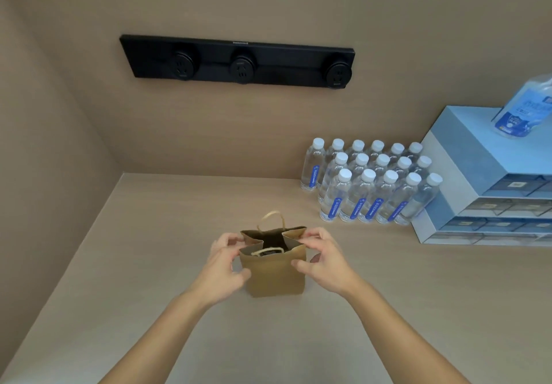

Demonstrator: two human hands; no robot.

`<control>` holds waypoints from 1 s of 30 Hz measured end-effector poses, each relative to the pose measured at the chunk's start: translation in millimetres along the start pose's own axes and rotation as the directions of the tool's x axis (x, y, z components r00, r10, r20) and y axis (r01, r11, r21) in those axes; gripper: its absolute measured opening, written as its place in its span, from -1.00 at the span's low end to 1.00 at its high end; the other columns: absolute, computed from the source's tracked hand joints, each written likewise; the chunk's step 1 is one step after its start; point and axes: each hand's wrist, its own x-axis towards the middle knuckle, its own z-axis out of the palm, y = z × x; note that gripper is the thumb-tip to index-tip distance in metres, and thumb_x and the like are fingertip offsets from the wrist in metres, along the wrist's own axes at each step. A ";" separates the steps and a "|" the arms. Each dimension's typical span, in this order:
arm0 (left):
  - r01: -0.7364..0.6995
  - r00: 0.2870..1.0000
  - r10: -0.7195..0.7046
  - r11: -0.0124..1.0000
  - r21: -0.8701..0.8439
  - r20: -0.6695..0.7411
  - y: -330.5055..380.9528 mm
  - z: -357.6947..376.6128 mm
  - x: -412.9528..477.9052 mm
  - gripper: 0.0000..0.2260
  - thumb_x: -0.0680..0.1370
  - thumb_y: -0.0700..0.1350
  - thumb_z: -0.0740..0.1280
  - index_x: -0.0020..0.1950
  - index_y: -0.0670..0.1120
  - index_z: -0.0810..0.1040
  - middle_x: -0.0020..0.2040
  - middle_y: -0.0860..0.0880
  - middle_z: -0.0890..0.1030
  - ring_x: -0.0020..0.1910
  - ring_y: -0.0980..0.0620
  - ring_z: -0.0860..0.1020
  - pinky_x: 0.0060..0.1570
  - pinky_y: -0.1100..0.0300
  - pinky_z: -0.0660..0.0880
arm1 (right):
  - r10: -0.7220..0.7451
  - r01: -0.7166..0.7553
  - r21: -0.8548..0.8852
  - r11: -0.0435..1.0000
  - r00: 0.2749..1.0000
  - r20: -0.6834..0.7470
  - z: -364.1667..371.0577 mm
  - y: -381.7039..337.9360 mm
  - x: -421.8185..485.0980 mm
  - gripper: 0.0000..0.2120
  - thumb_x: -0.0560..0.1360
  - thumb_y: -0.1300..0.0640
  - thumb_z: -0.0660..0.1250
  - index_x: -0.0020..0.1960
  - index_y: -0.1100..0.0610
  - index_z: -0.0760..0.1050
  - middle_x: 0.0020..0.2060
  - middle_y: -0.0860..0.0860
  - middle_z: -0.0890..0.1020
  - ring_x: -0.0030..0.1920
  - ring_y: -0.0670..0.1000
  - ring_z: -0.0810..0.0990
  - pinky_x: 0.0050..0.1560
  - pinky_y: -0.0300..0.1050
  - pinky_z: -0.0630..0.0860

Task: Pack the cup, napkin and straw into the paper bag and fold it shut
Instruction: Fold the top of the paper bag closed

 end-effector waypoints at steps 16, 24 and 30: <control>-0.178 0.920 0.169 0.984 0.009 -0.355 10.2 11.5 13.4 -0.56 0.40 -0.53 0.33 -0.15 0.00 0.75 -0.07 0.04 0.72 -0.05 0.15 0.67 0.08 0.37 0.53 | -0.021 0.032 0.114 0.993 0.996 -0.090 -1.7 19.7 20.4 -0.51 0.43 0.60 0.17 -0.17 0.13 0.72 -0.15 -0.02 0.54 -0.11 -0.02 0.52 0.00 -0.20 0.45; -0.268 0.941 0.320 0.903 0.335 -0.110 2.4 6.9 16.0 -0.44 0.34 -0.57 0.23 0.21 -0.14 0.64 0.31 -0.17 0.58 0.30 -0.11 0.50 0.37 0.22 0.34 | -0.107 0.146 -0.171 0.974 0.970 0.219 -13.2 5.8 18.6 -0.61 0.58 0.32 0.15 0.18 0.02 0.66 0.23 -0.11 0.59 0.16 -0.18 0.39 0.23 -0.42 0.18; -0.252 0.958 0.280 0.924 0.288 -0.060 1.8 2.4 17.0 -0.56 0.45 -0.36 0.15 0.19 -0.10 0.66 0.32 -0.09 0.56 0.32 0.00 0.47 0.37 0.34 0.30 | -0.116 0.155 -0.320 0.935 0.984 0.137 -1.5 11.3 28.7 -0.50 0.42 0.06 0.49 0.34 0.00 0.50 0.09 -0.06 0.63 0.15 -0.01 0.51 0.23 -0.25 0.36</control>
